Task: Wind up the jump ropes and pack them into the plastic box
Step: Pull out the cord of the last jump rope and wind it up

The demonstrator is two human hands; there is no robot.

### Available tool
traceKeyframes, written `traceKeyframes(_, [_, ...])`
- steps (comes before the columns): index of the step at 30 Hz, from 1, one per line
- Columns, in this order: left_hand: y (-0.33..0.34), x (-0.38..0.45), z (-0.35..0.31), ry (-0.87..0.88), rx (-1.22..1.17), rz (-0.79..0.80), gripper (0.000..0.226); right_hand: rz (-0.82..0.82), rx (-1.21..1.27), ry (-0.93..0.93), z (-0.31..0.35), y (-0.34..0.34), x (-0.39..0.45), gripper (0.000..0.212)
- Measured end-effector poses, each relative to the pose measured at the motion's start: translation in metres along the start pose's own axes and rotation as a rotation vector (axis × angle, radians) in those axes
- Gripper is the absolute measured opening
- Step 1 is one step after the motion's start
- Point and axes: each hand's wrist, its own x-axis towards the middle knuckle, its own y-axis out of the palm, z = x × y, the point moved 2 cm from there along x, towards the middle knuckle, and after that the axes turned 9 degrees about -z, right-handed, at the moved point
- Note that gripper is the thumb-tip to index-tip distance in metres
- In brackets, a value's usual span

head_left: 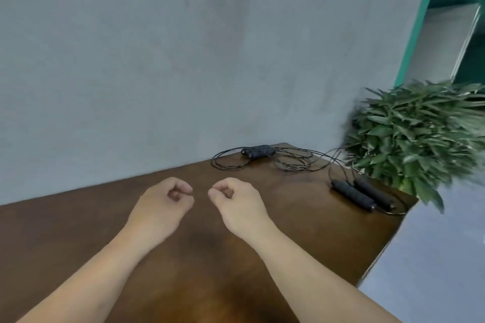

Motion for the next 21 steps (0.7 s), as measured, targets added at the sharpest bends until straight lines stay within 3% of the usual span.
traceKeyframes(8, [0.144, 0.012, -0.089, 0.011, -0.156, 0.230, 0.006, -0.160, -0.059, 0.040, -0.076, -0.117, 0.045, 0.015])
traceKeyframes(13, [0.264, 0.023, -0.152, -0.016, -0.169, 0.266, 0.010, -0.218, -0.055, 0.075, -0.158, -0.204, 0.092, 0.013])
traceKeyframes(17, [0.358, 0.035, -0.184, -0.146, -0.103, 0.322, 0.028, -0.210, -0.125, 0.142, -0.224, -0.272, 0.128, 0.013])
traceKeyframes(21, [0.421, 0.048, -0.199, -0.224, 0.223, 0.381, 0.061, -0.150, -0.379, 0.206, -0.283, -0.318, 0.161, 0.022])
